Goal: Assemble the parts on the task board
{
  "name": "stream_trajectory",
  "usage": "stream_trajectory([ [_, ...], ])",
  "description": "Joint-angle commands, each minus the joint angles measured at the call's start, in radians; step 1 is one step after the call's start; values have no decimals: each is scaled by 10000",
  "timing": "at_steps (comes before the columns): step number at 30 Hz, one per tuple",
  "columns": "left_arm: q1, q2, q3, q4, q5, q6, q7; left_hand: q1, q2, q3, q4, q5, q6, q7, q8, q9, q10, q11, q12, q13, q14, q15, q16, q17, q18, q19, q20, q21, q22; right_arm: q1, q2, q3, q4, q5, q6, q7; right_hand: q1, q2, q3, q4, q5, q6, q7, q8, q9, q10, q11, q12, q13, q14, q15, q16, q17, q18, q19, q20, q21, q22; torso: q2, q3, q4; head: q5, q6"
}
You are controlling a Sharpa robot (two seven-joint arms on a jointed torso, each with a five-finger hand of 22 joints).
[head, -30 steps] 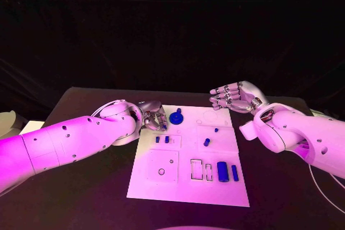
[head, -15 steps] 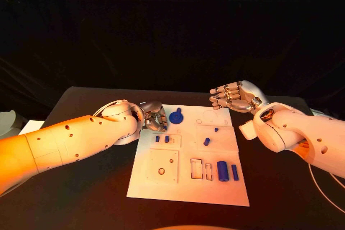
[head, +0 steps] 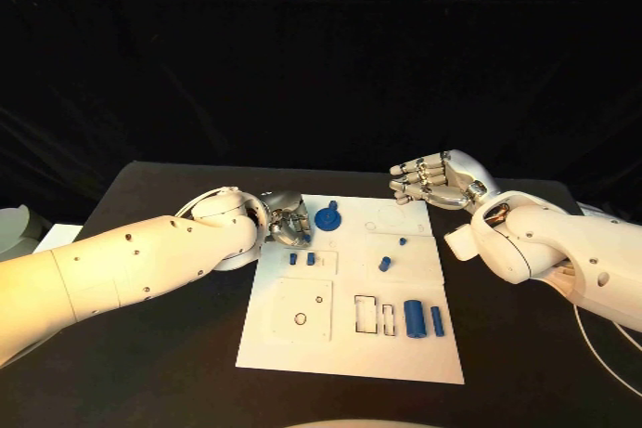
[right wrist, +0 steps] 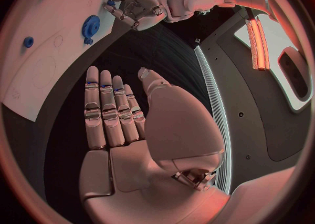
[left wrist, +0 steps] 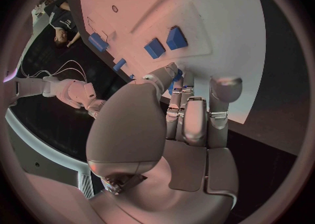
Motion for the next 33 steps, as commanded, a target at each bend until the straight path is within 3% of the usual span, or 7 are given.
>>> stream_trajectory([
  [1, -10, 25, -3, -18, -77, 250, -113, -126, -4, 47, -31, -63, -90, 20, -85, -31, -89, 24, -77, -18, 248, 100, 24, -32, -187, 402, 2, -65, -28, -6, 7, 1, 17, -32, 162, 45, -58, 62, -7, -46, 46, -69, 10, -18, -7, -81, 10, -49, -14, -28, 25, -8, -12, 68, 17, 57, -52, -11, 1, 2, 3, -12, -7],
  [10, -13, 31, -5, -44, -78, 265, -150, -211, -93, 106, -77, -57, -434, 135, -334, -192, -361, 132, -109, -42, 222, 185, 21, -136, -189, 396, 62, -163, -86, -6, 0, 1, 20, -32, 179, 32, -58, 62, -7, -46, 46, -69, 10, -18, -7, -81, 10, -49, -14, -28, 25, -8, -12, 68, 17, 57, -52, -11, -5, 1, 2, -12, -7],
  [21, -14, -8, -5, -39, -69, 241, -210, -293, -217, 132, -131, -59, -933, 227, -357, -429, -638, 224, -112, -51, 192, 257, 18, -262, -180, 389, 121, -286, -164, -6, -17, 1, -20, -130, 265, -123, -69, 70, -20, -93, 54, -77, 8, -22, -6, -99, 14, -59, -17, -30, 31, -12, -88, 66, 34, 61, -105, -11, -7, -4, 11, -18, 0],
  [26, -14, -102, -5, -33, -27, 249, -248, -289, -251, 137, -173, -55, -1065, 263, -350, -496, -820, 270, -122, -64, 180, 290, 16, -312, -174, 388, 145, -352, -208, -6, -43, 1, -119, -586, 449, -421, 86, 124, 67, -284, -73, 35, -95, 19, 17, -129, -49, -64, -18, 146, -41, 57, -172, 86, 193, -1, -116, 16, -8, -4, 6, -13, -1],
  [29, -13, -251, -3, 29, 97, 156, -99, -273, -271, 120, -226, -54, -1190, 299, -345, -542, -1125, 328, -123, -77, 172, 335, 24, -353, -178, 392, 176, -384, -229, -6, -90, 2, -228, -1442, 628, -736, 369, 154, 284, -587, -205, 371, -286, 107, 66, 73, -214, 21, -6, 787, -296, 293, -147, 79, 743, -275, 104, 115, -11, -10, 5, -34, 5],
  [33, -6, -645, 19, 241, 876, -841, 741, -496, -307, -198, -145, -77, -1176, 300, -261, -527, -1485, 361, -96, -70, 147, 380, 16, -466, -194, 397, 221, -342, -198, -6, -230, 3, -365, -3428, 1108, -1394, 627, 110, 502, -987, -314, 978, -590, 249, 131, 757, -603, 268, 1, 2476, -902, 1024, 202, 58, 2208, -954, 967, 507, -17, -7, 13, -63, 8],
])
